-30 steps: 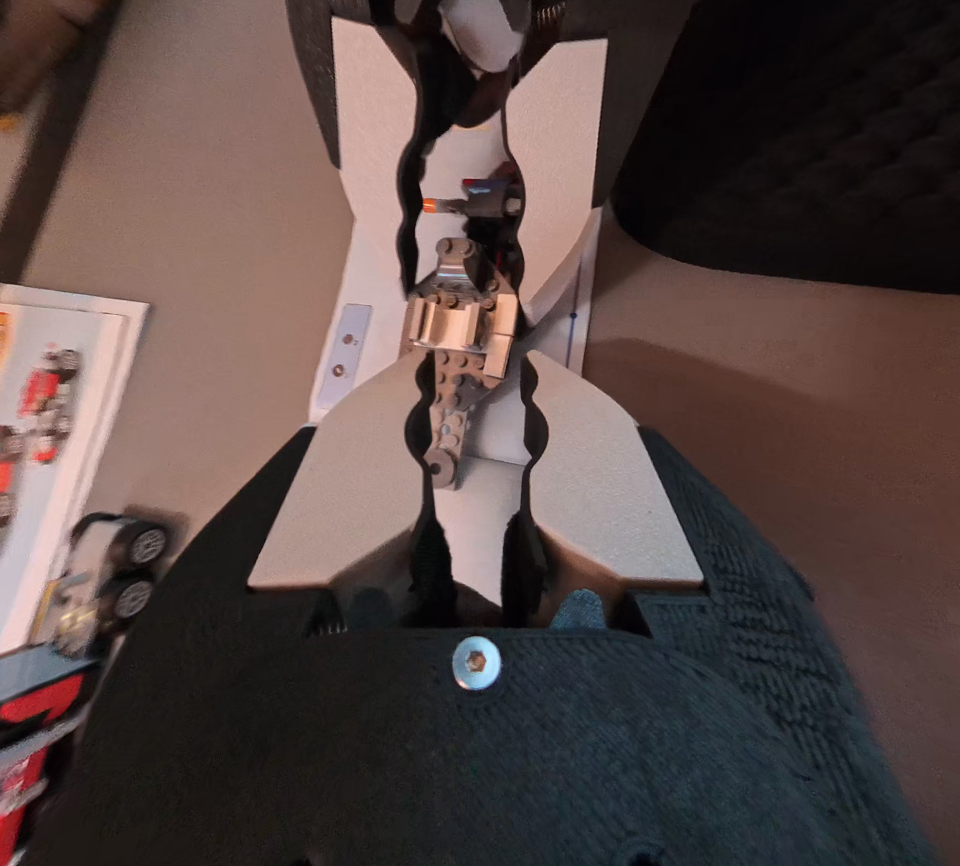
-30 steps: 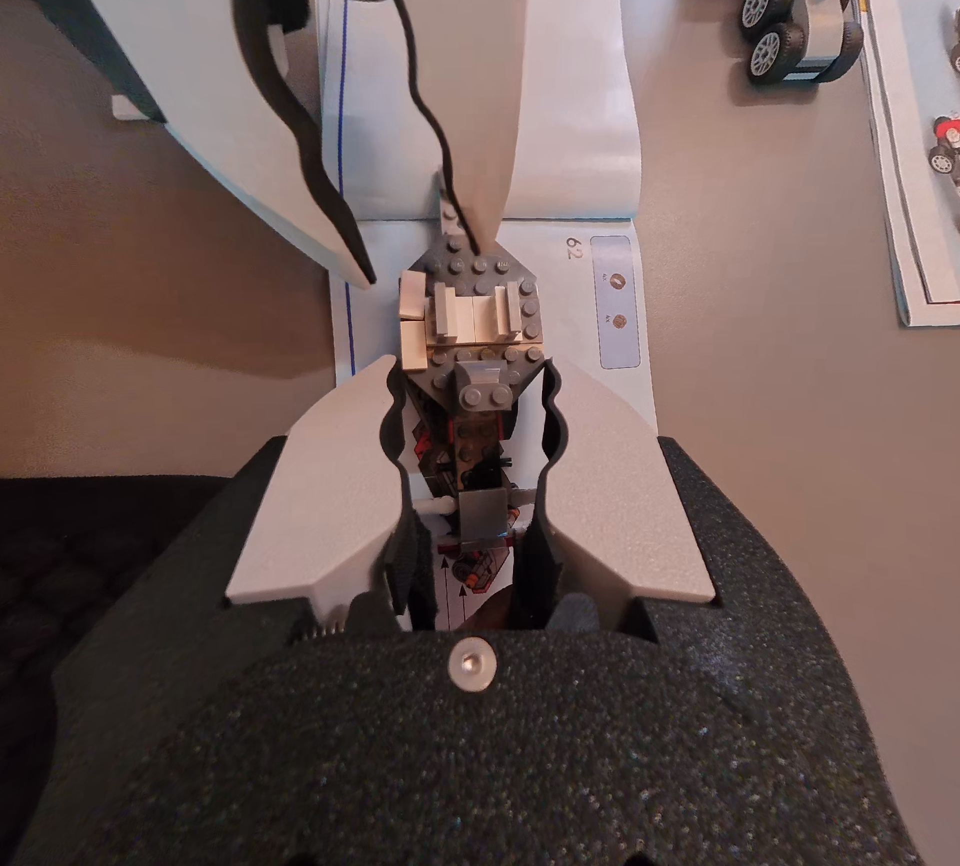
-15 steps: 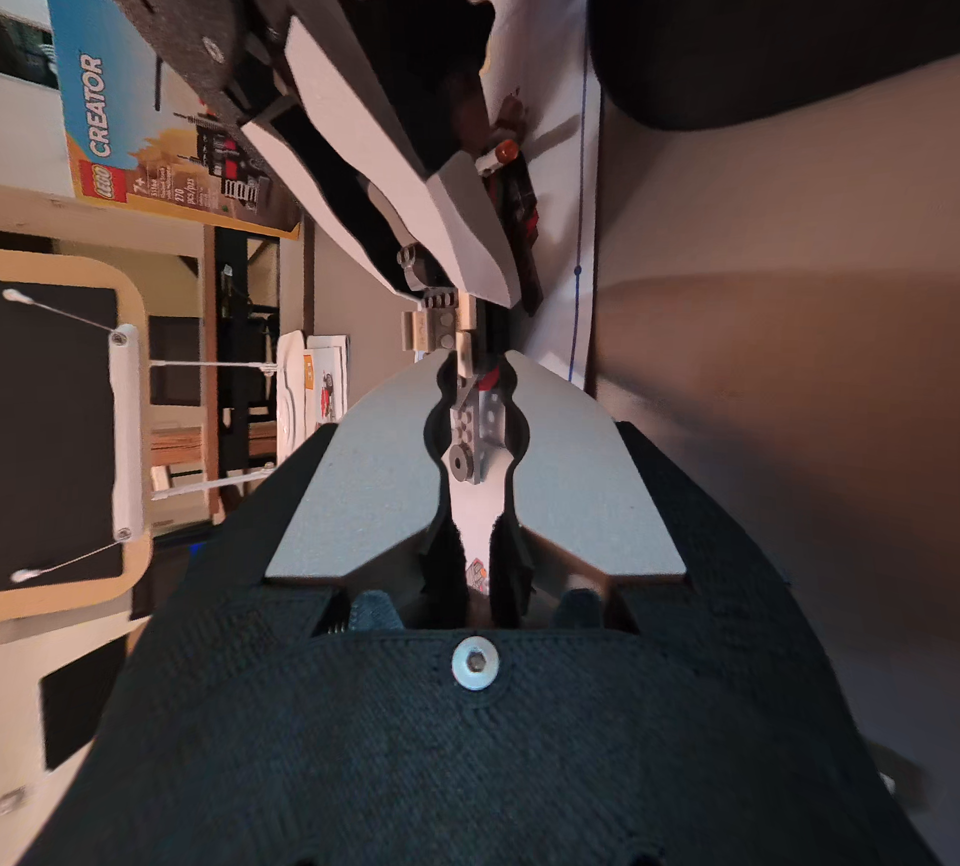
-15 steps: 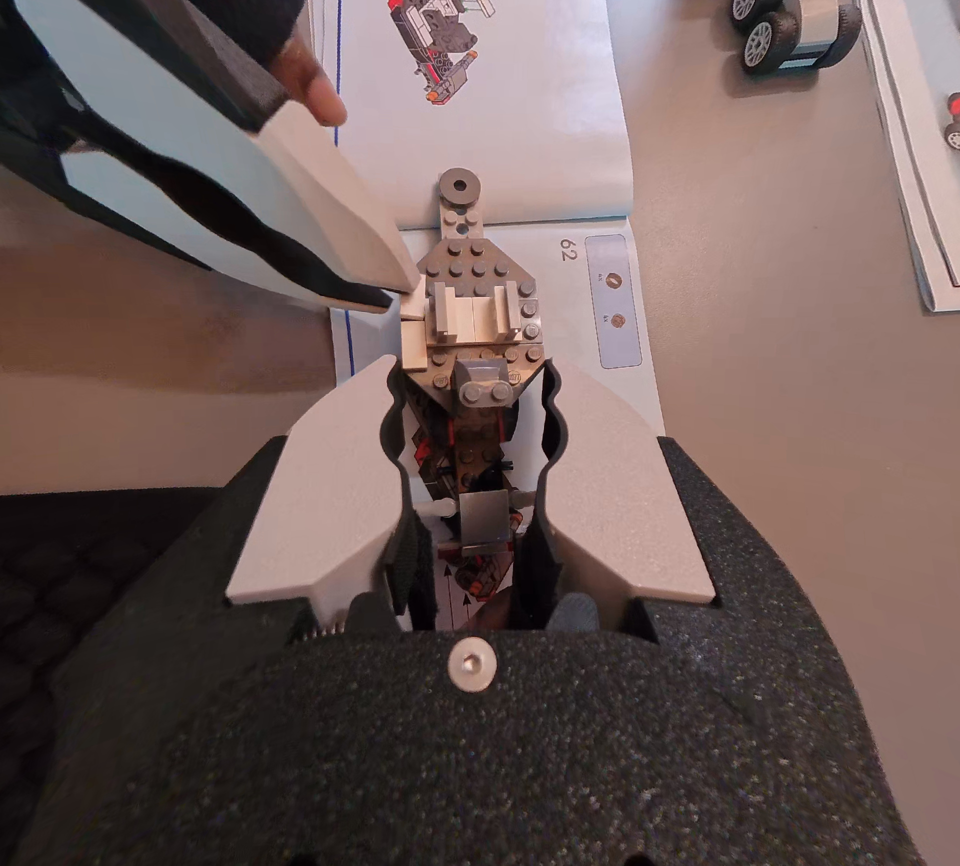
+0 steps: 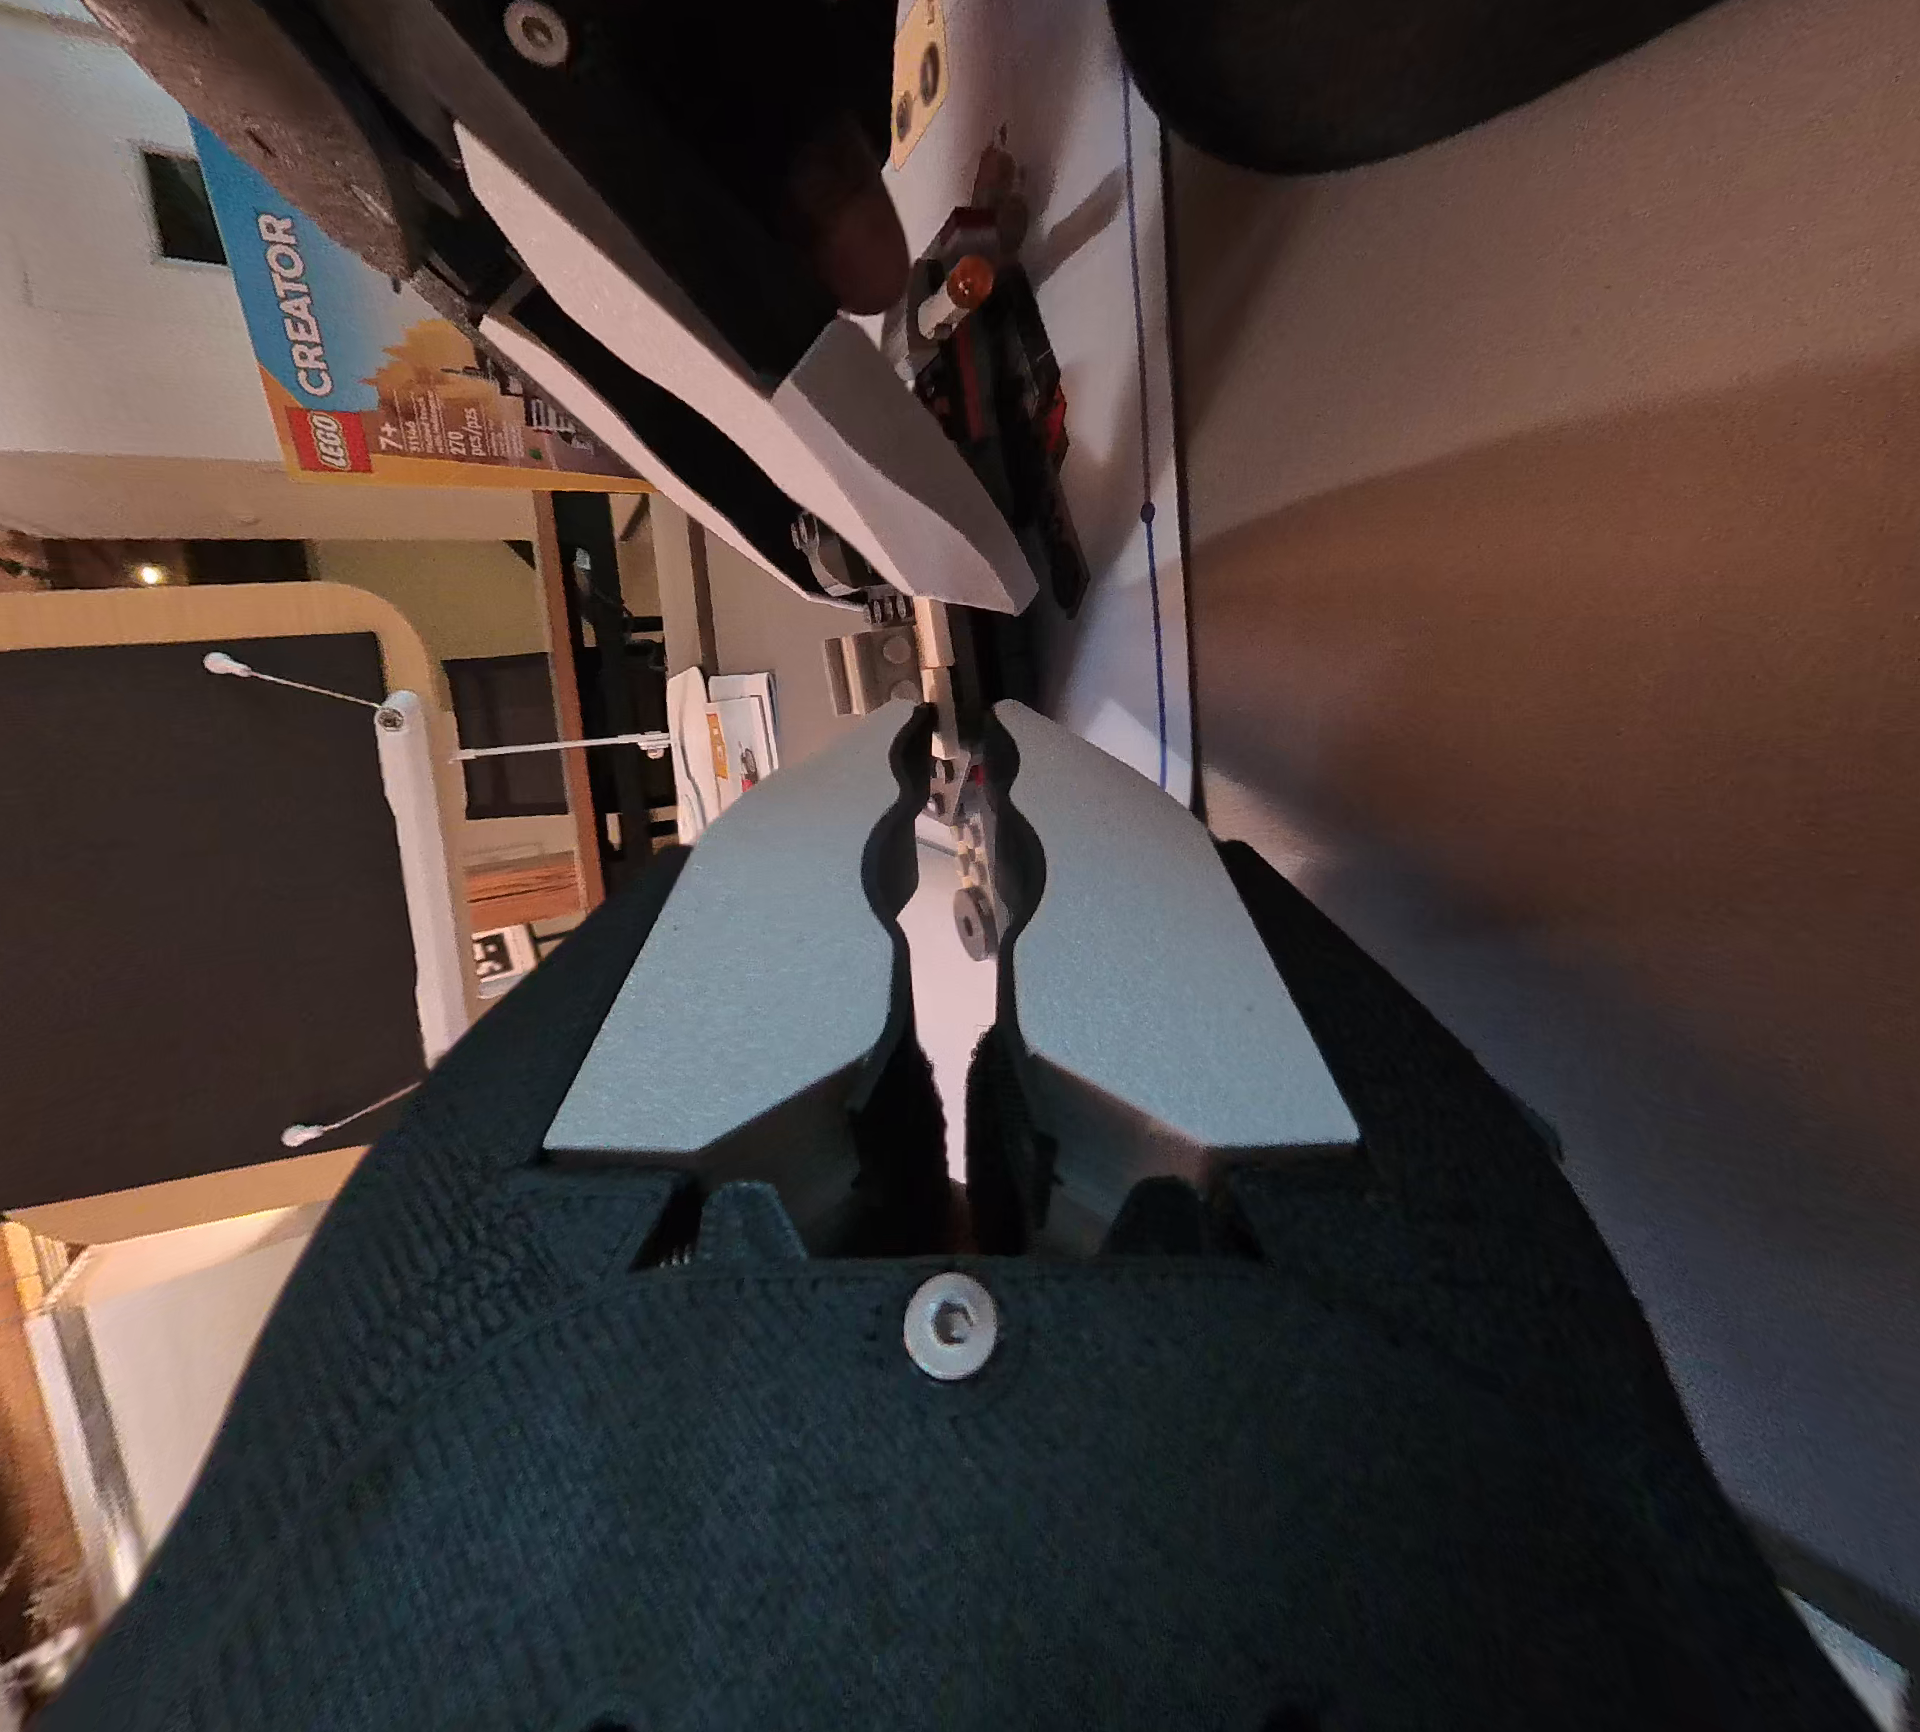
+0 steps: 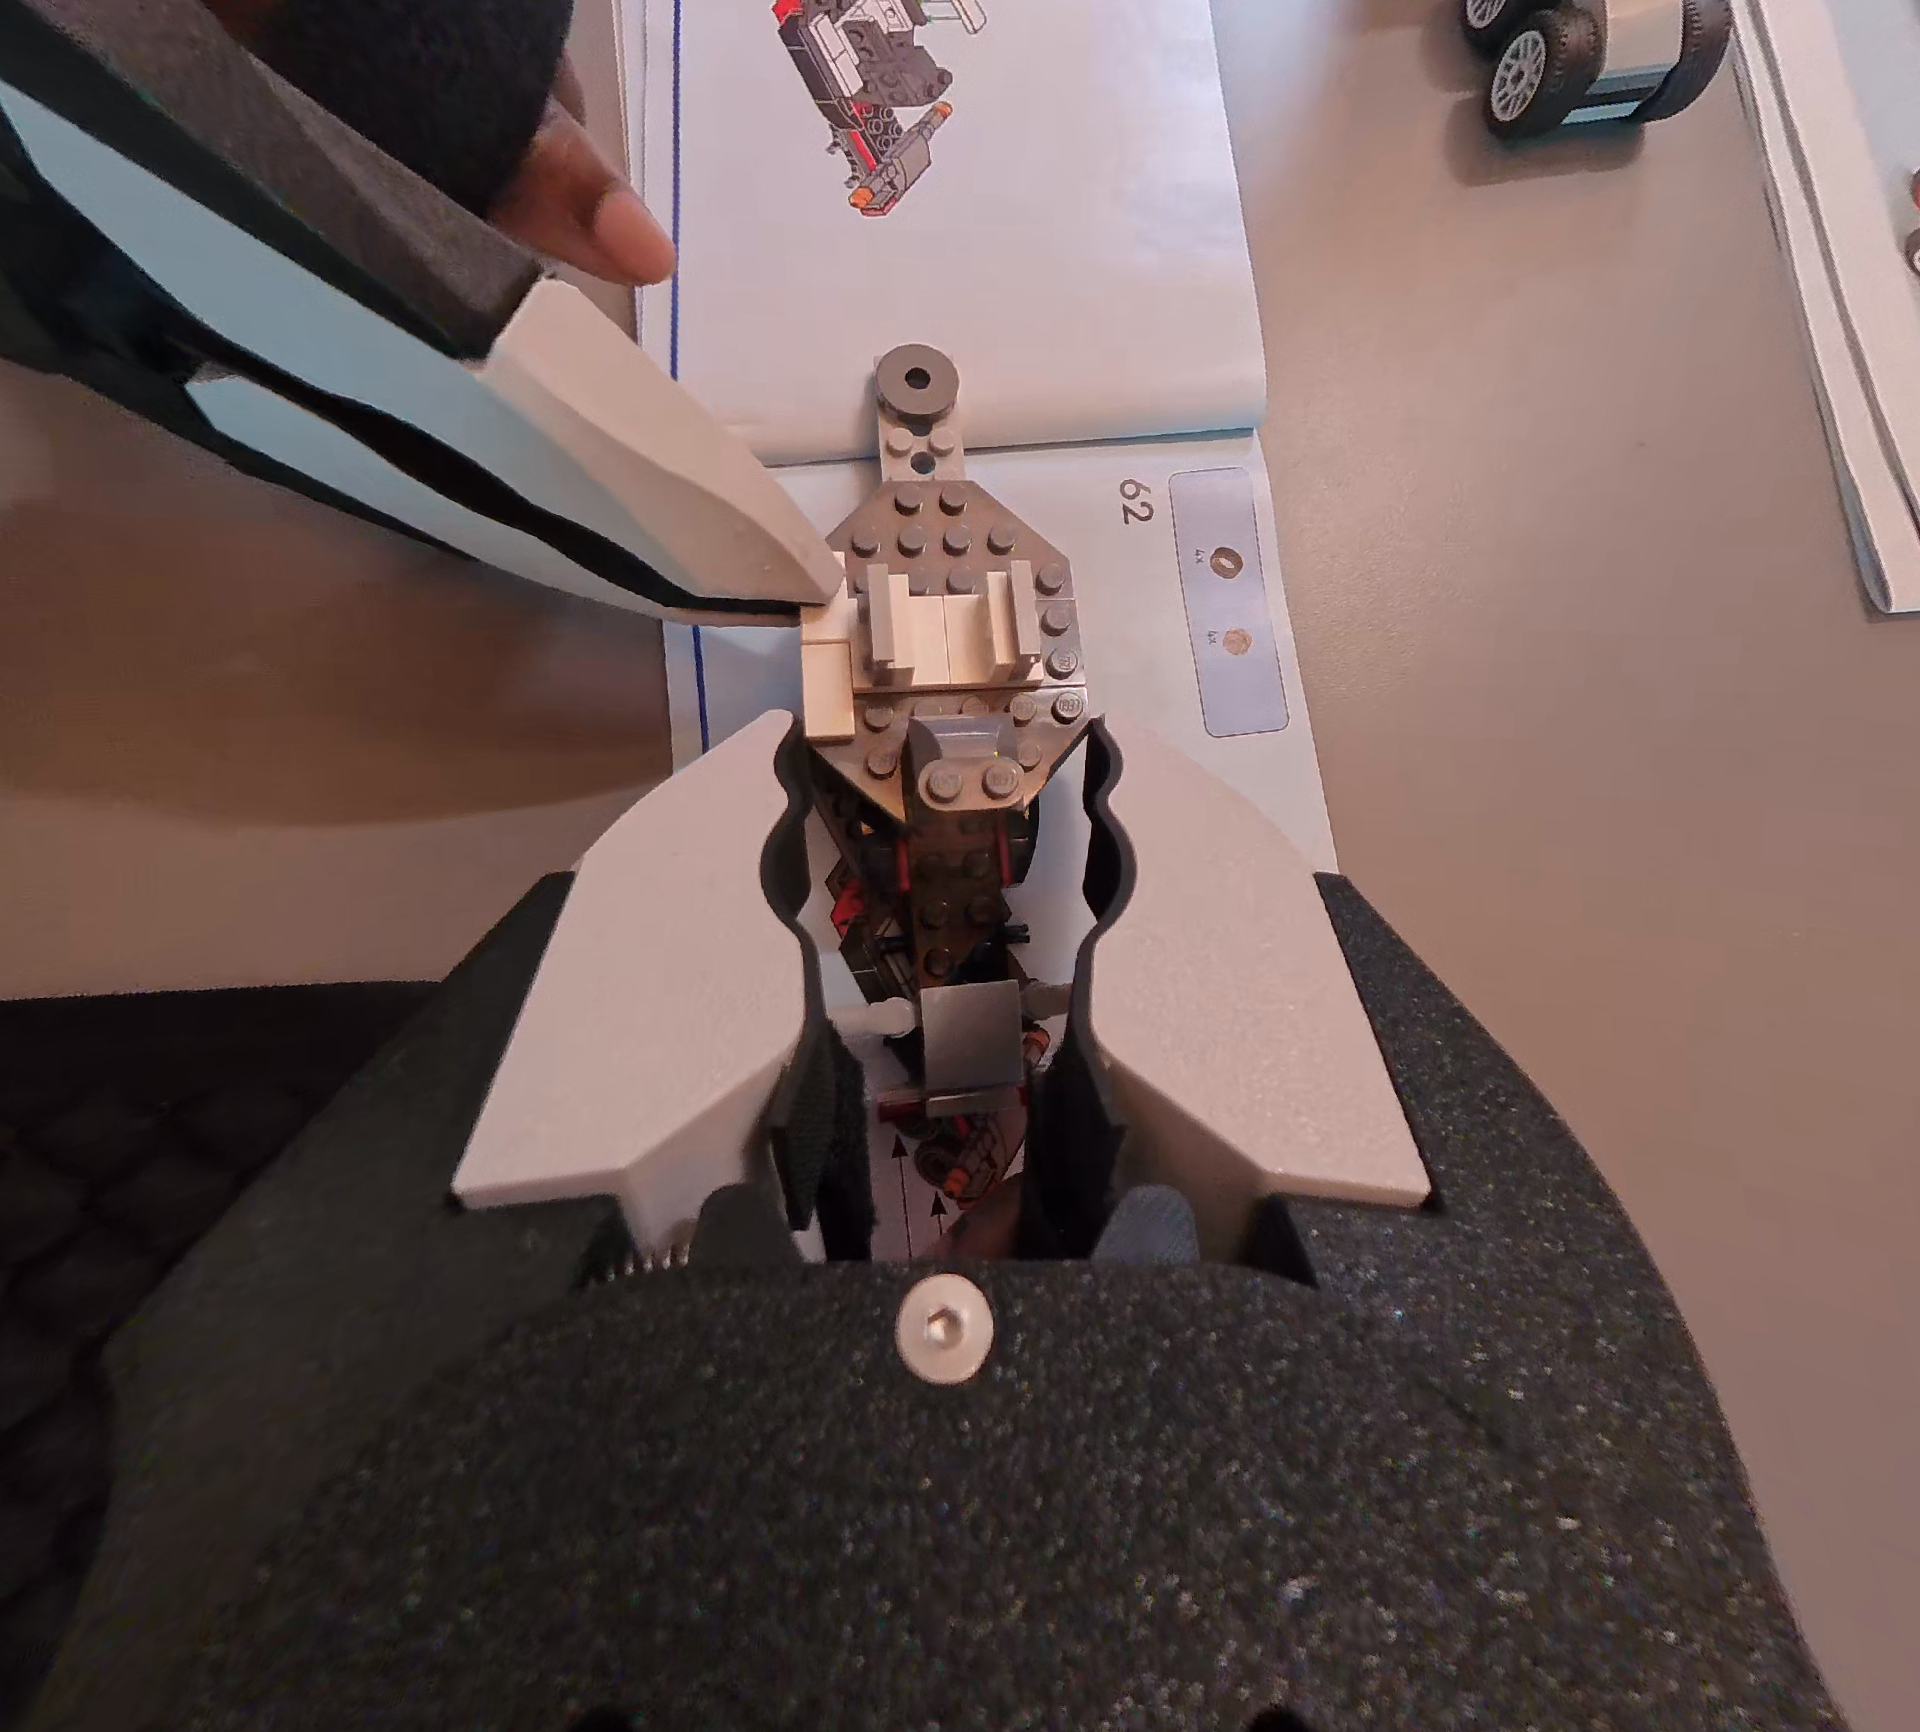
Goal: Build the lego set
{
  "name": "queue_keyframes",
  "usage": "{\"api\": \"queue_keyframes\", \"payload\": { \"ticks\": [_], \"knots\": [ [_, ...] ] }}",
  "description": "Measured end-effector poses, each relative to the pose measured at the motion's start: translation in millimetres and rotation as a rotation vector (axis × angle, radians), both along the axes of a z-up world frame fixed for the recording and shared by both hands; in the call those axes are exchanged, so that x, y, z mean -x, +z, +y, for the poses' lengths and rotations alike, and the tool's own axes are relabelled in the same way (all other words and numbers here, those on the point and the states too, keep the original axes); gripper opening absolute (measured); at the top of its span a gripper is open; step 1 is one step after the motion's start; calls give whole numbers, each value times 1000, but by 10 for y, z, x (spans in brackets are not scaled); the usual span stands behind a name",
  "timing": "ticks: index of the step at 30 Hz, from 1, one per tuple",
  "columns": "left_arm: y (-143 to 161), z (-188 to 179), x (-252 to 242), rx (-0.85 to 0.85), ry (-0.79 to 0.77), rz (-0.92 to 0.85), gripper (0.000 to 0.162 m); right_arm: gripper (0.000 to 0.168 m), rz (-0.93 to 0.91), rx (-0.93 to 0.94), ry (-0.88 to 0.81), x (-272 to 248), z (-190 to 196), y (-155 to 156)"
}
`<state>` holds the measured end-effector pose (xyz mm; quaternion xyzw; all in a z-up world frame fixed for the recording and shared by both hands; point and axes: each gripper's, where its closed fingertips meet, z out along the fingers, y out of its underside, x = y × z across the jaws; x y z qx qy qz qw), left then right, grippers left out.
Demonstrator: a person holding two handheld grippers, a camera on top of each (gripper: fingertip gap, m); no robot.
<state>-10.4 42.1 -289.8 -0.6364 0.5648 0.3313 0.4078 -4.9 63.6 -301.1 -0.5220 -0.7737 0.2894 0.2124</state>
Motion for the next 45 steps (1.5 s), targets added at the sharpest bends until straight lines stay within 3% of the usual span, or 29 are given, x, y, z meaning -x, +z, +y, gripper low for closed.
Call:
{"api": "queue_keyframes", "payload": {
  "ticks": [27, 30, 33, 45],
  "knots": [
    [48, 40, -5, -35, -18, 42, 8, 50, 52, 4, -11, -10, 21, 37],
    [76, 41, 22, -45, -2, 0, 22, 50, 49, 11, -8, -21, 11, 20],
    [78, 52, 38, -54, -13, -20, 24, 50, 49, 35, -19, -16, 20, 31],
    [101, 88, 3, -97, -20, 56, 8, 50, 68, 94, -32, 0, 11, 76]
  ]
}}
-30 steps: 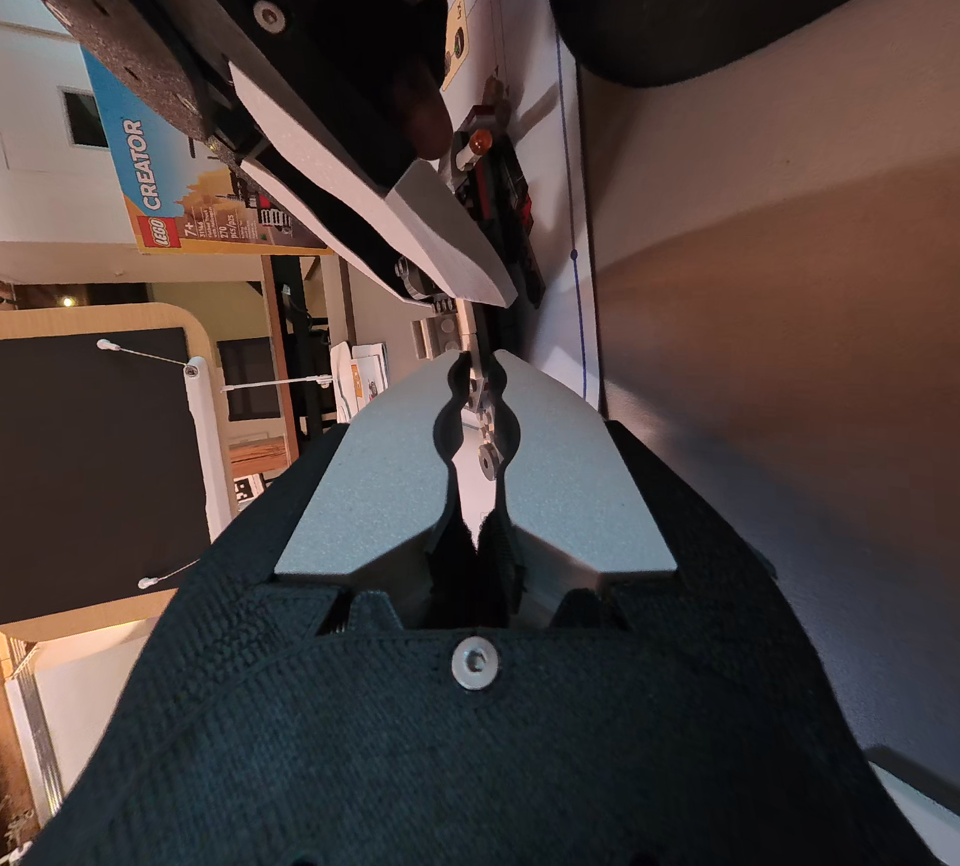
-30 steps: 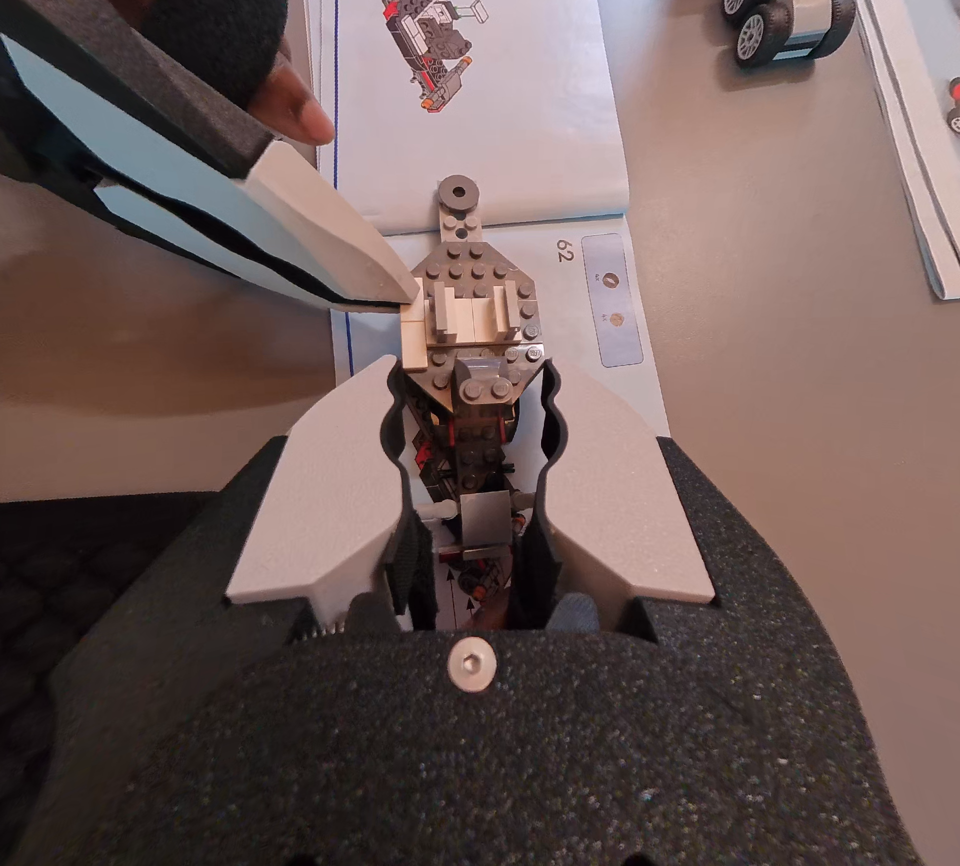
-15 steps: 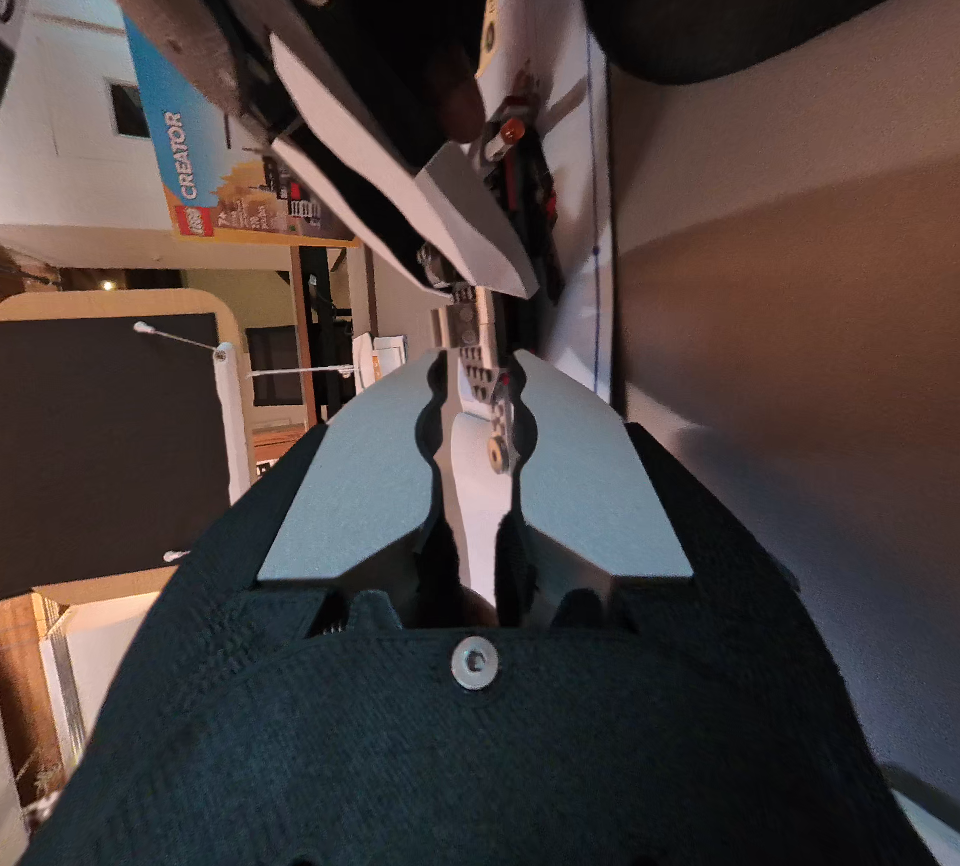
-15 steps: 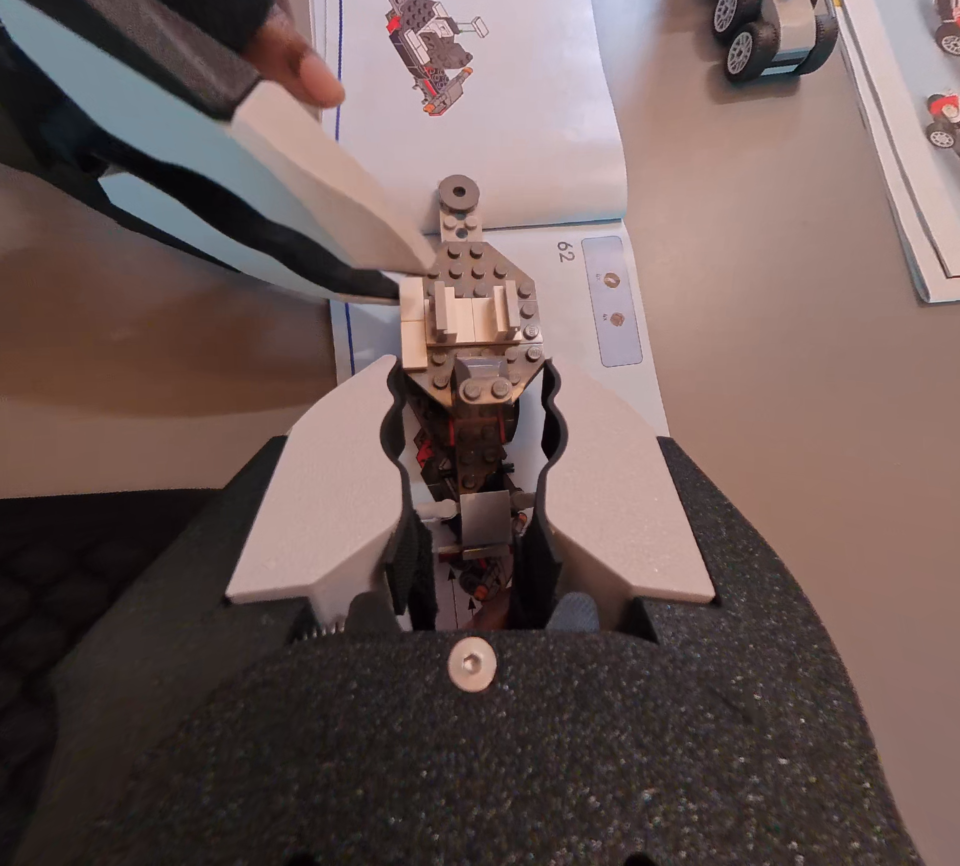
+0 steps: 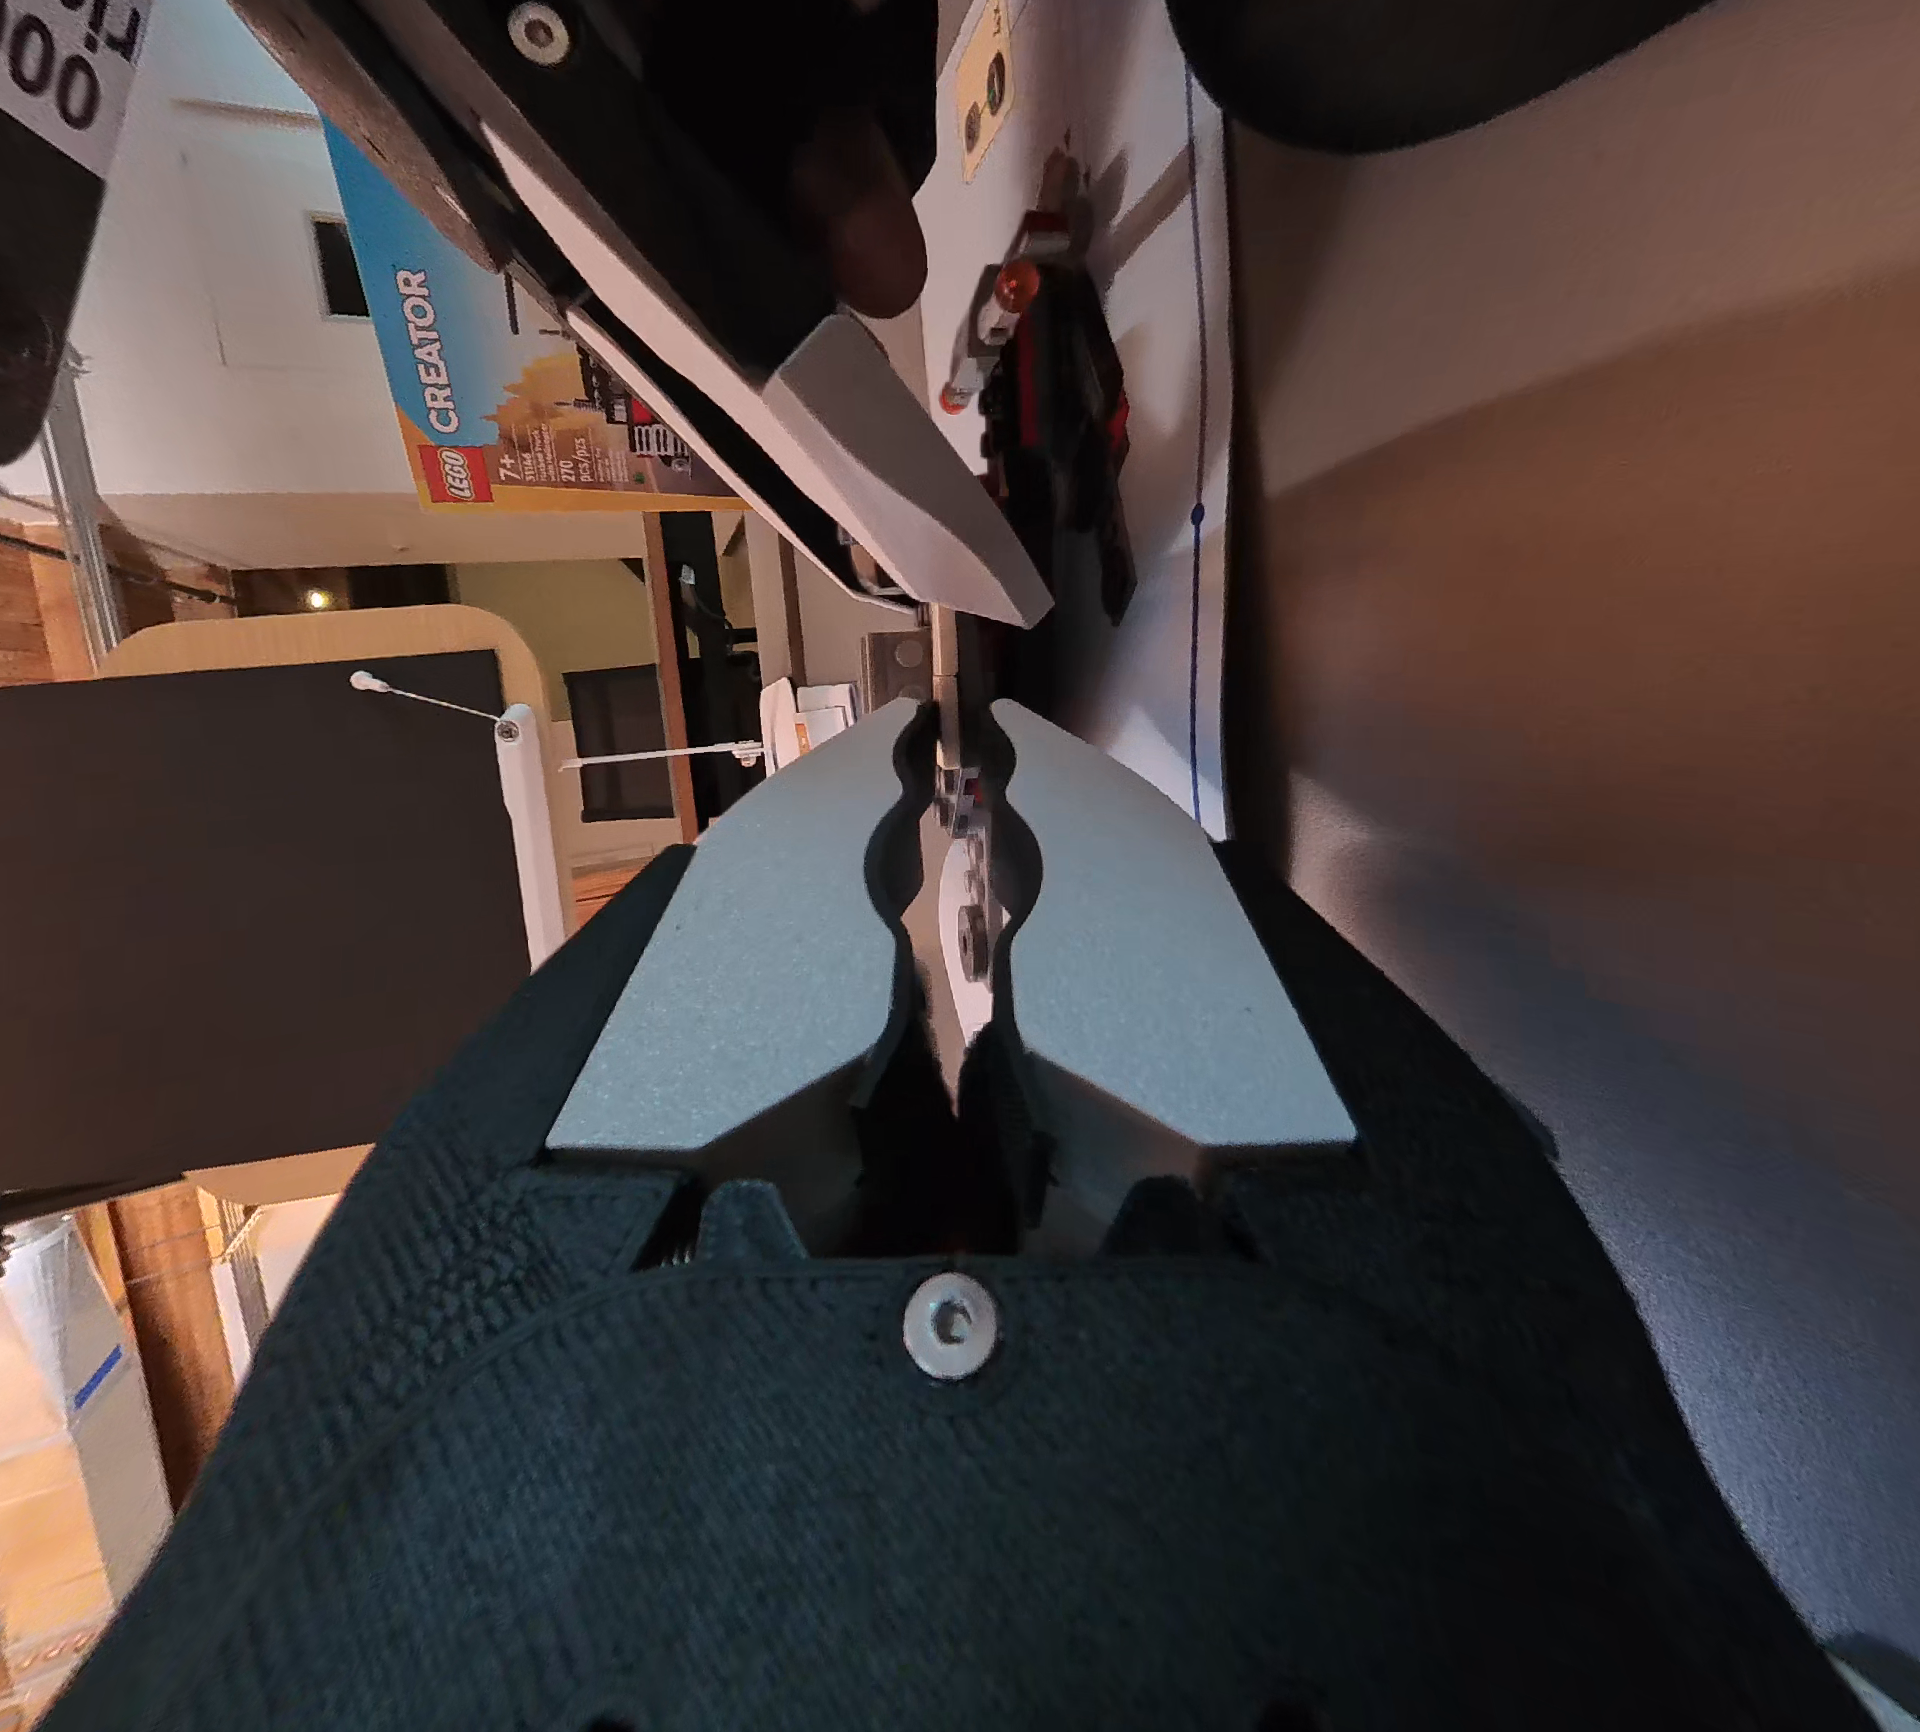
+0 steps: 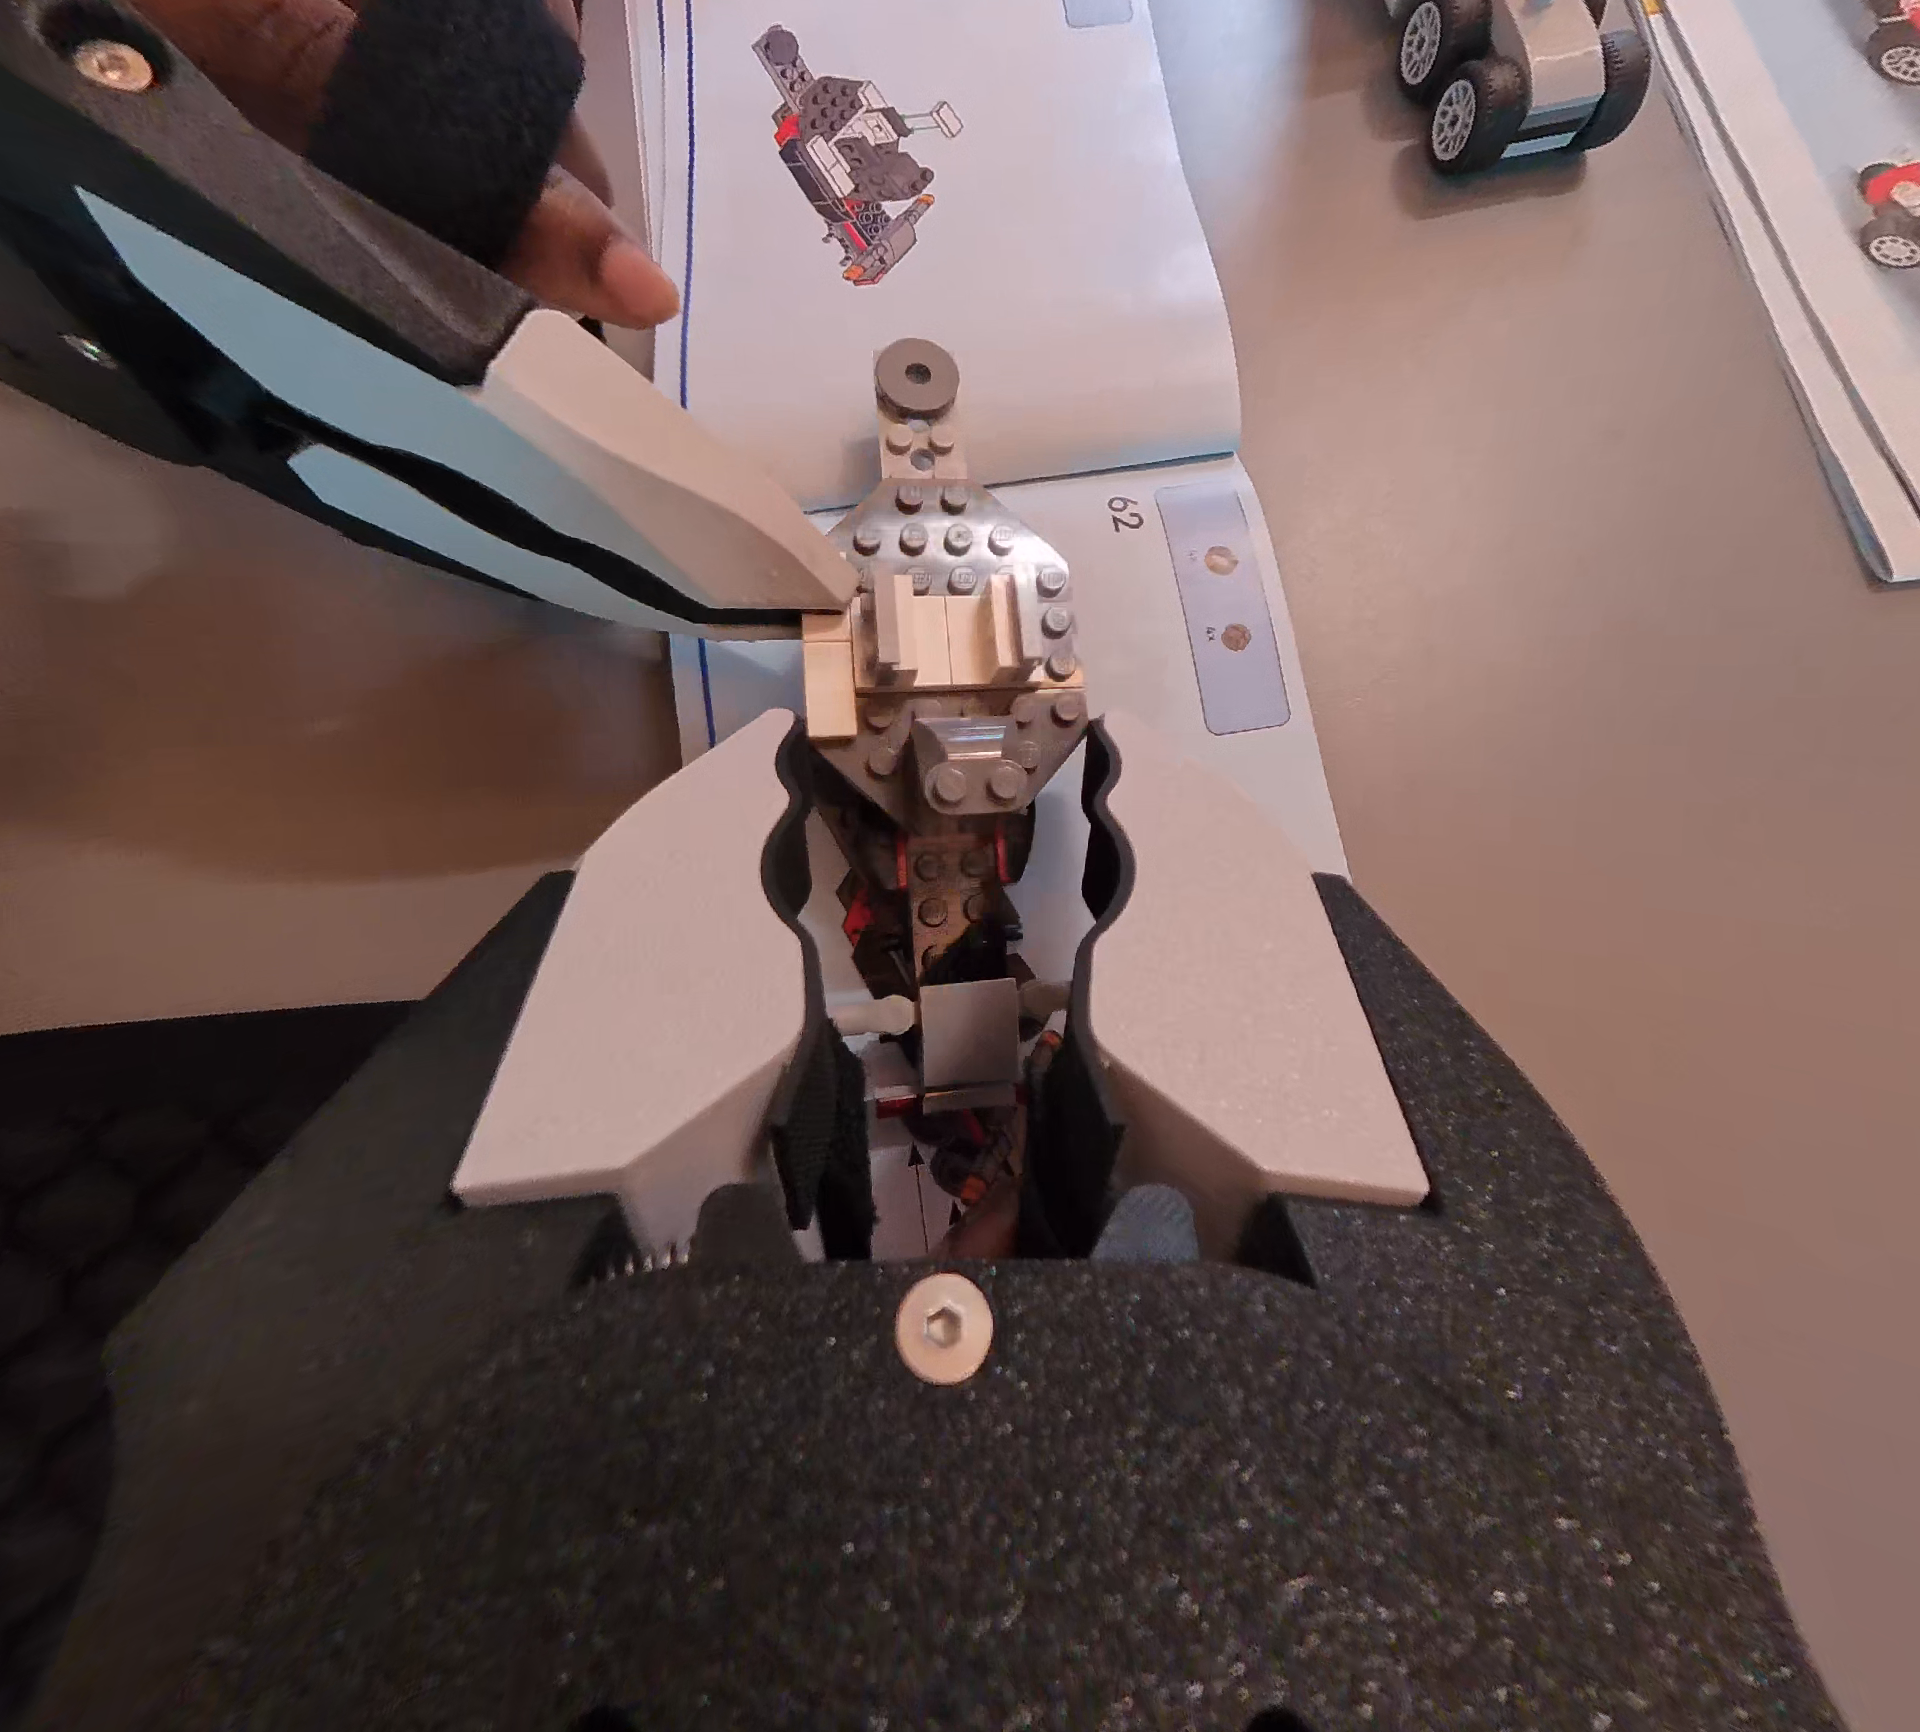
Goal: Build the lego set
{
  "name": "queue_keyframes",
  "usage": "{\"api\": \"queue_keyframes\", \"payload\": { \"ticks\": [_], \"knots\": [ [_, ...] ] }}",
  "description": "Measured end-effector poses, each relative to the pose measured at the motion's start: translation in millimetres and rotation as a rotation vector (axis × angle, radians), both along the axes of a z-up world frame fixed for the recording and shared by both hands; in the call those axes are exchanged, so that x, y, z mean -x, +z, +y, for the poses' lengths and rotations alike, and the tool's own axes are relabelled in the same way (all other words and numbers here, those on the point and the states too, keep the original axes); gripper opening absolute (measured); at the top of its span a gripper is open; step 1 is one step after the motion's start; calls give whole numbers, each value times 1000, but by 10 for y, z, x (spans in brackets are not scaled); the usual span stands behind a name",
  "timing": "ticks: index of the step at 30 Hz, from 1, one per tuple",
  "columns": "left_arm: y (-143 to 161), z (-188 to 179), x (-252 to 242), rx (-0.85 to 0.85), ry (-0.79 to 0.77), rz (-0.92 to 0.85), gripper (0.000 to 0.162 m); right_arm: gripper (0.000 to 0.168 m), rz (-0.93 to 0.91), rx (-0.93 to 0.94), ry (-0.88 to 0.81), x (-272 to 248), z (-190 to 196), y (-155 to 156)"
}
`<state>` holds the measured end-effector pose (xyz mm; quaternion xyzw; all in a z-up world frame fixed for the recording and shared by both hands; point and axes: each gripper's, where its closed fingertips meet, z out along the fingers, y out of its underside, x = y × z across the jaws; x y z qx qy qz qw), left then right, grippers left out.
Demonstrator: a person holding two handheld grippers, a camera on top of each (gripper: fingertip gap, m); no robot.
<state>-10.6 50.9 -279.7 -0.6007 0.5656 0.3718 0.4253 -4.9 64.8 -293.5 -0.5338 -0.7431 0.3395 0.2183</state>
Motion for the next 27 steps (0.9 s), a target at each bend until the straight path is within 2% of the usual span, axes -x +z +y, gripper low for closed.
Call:
{"api": "queue_keyframes", "payload": {
  "ticks": [14, 16, 19, 25, 27],
  "knots": [
    [-25, -22, 0, 1, -10, 57, 9, 49, 12, -73, 16, 10, 6, -9],
    [-57, -65, 16, 36, -5, 16, 29, 50, 10, -145, 31, 2, 23, -41],
    [-20, -158, 101, 110, 47, -177, 30, 50, 33, -210, 56, 0, 15, -44],
    [198, -270, 152, 338, 155, -847, 30, 50, 42, -225, 50, -20, -7, -41],
    [264, -302, 144, 399, 151, -1019, 29, 55, 48, -237, 37, -36, -10, -29]
  ]
}}
